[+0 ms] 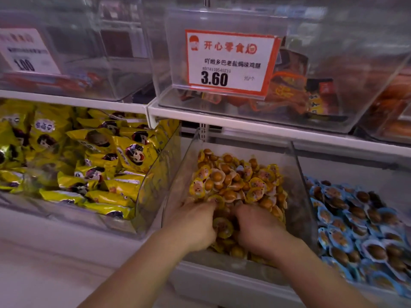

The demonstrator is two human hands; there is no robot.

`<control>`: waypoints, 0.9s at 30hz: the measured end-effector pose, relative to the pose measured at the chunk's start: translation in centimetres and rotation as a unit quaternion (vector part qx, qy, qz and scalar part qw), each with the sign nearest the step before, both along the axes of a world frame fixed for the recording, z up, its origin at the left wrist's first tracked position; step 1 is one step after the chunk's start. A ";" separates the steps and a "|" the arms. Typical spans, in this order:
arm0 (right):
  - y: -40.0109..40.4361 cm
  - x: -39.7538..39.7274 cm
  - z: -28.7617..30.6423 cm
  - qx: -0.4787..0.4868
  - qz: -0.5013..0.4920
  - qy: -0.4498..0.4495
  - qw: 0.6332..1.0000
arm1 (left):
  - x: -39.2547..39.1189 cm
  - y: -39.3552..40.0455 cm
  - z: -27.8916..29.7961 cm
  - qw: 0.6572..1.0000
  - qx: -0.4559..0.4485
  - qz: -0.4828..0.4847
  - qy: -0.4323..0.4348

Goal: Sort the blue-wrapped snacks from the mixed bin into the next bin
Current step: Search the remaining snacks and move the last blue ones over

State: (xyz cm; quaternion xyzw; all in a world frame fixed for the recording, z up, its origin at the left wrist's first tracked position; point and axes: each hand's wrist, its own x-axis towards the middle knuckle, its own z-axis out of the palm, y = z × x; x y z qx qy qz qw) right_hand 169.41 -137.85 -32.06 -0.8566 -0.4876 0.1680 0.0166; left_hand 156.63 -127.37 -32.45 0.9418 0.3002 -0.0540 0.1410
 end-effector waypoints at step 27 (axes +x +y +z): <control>1.3 -2.5 5.4 0.533 -0.109 0.294 0.786 | -2.6 -0.1 6.5 0.746 -0.456 0.144 -0.464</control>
